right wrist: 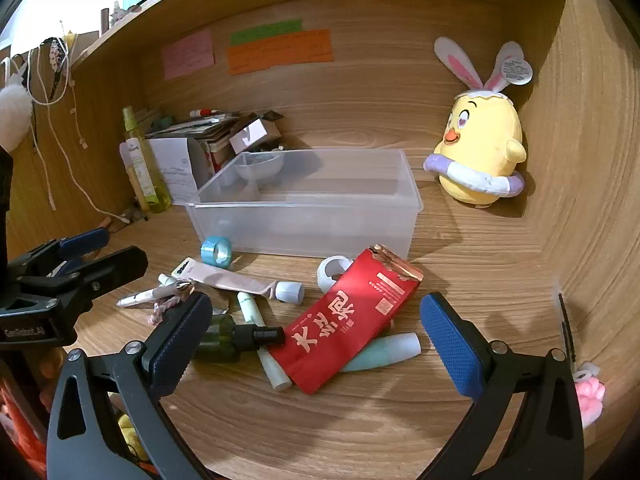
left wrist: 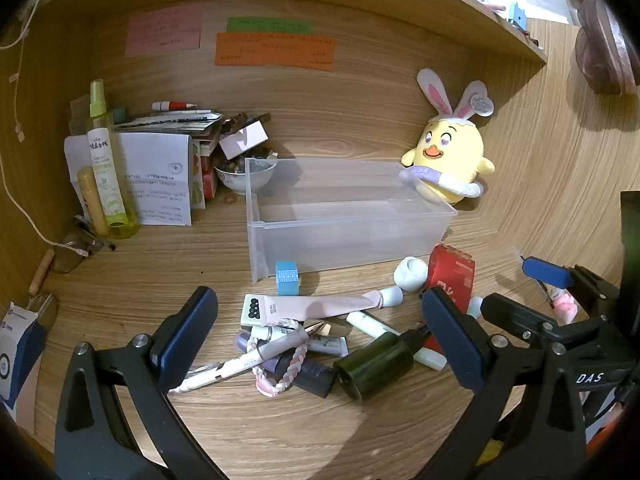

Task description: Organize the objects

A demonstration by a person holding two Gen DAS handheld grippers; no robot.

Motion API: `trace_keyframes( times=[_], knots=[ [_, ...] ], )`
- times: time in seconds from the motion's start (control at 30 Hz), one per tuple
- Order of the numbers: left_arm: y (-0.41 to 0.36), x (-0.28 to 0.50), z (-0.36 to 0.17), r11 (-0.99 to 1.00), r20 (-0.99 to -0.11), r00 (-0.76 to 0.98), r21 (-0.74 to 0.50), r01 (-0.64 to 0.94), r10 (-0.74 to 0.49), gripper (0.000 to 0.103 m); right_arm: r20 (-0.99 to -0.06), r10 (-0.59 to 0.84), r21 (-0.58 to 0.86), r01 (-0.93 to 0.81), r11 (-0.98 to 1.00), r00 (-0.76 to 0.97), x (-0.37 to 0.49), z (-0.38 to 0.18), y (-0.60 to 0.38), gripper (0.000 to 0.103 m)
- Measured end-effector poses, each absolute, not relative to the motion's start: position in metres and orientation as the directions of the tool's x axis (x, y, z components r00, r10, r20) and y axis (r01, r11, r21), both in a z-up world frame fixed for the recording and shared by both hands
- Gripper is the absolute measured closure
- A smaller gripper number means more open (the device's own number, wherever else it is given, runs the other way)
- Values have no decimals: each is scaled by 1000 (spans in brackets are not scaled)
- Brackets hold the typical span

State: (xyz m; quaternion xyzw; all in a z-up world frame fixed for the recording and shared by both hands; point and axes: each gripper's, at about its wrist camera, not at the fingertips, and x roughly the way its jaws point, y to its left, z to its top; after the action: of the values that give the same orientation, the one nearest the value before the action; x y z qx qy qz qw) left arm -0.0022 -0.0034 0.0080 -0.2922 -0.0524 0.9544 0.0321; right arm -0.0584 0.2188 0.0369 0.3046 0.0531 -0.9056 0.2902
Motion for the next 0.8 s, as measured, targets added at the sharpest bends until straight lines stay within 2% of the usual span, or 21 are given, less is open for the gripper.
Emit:
trace_keyframes(
  times=[0.8],
  knots=[
    [-2, -2, 5, -993, -559, -824, -115, -28, 88, 0, -585, -498, 95, 555, -826, -640, -58, 36, 220, 0]
  ],
)
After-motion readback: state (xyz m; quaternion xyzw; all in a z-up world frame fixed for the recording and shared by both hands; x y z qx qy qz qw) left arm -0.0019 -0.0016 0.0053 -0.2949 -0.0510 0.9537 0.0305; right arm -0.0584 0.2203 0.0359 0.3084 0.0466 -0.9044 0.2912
